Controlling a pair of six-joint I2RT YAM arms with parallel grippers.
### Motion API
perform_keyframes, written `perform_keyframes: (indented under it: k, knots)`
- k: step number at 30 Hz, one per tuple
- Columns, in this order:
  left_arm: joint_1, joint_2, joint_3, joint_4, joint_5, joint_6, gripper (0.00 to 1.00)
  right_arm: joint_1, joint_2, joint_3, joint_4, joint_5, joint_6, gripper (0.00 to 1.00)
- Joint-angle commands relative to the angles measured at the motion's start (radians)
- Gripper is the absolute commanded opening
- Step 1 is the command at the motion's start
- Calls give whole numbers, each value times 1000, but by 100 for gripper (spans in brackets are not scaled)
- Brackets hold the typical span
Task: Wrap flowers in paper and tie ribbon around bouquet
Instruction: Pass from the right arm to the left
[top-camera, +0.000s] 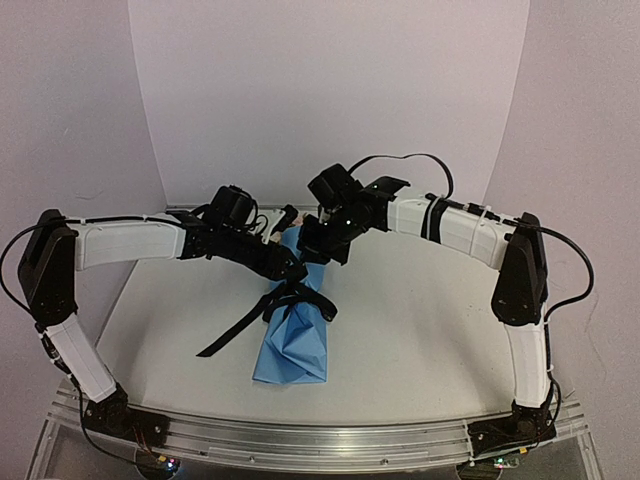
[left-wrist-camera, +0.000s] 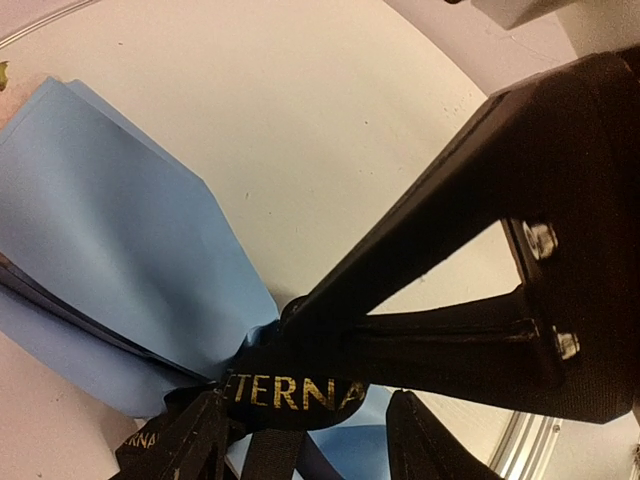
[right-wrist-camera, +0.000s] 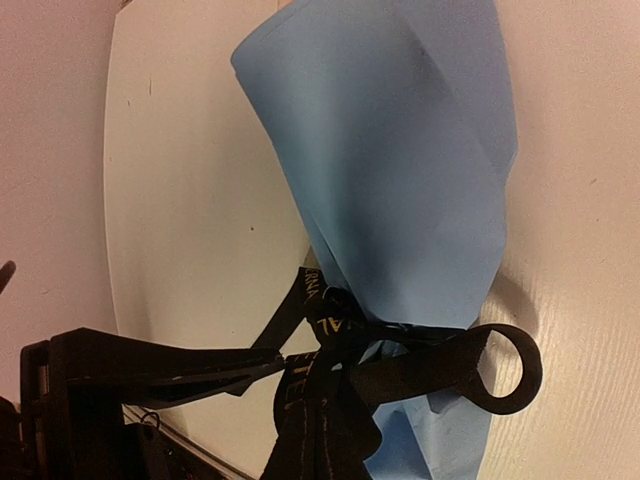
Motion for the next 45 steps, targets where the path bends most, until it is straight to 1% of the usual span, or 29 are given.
perform_keyframes:
  k: [1, 6, 10, 17, 25, 30, 31, 32, 35, 40, 42, 44, 45]
  knots:
    - [-1, -36, -6, 64, 16, 20, 56, 5, -2, 43, 21, -17, 22, 0]
    - [-5, -27, 12, 60, 5, 19, 56, 5, 1, 44, 23, -20, 36, 0]
    - [-10, 3, 39, 34, -9, 21, 52, 5, 1, 45, 25, -17, 46, 0]
    - [-13, 11, 37, 50, -9, 10, 43, 5, 12, 49, 30, -24, 59, 0]
    - [-13, 27, 42, 59, -1, 4, 23, 8, 20, 54, 37, -30, 67, 0]
    - [-13, 26, 29, 68, -25, -7, 3, 7, 13, 44, 37, -17, 59, 0]
    - [-13, 25, 24, 70, -33, -12, 0, 7, 9, 40, 37, -11, 55, 0]
    - [-13, 23, 19, 74, -45, -19, 0, 7, 1, 33, 37, 0, 49, 1]
    - [-13, 12, -6, 89, -84, -44, 0, 8, -27, 11, 38, 40, 28, 12]
    - [-9, -4, -46, 115, -135, -92, 0, 7, -78, -33, 39, 99, -1, 37]
    - [-6, -20, -68, 129, -154, -114, 0, 6, -111, -64, 40, 123, -15, 46]
    - [1, -36, -88, 146, -178, -140, 0, 4, -143, -99, 45, 155, -24, 53]
    - [4, -42, -93, 149, -187, -150, 0, 2, -164, -124, 48, 169, -30, 54]
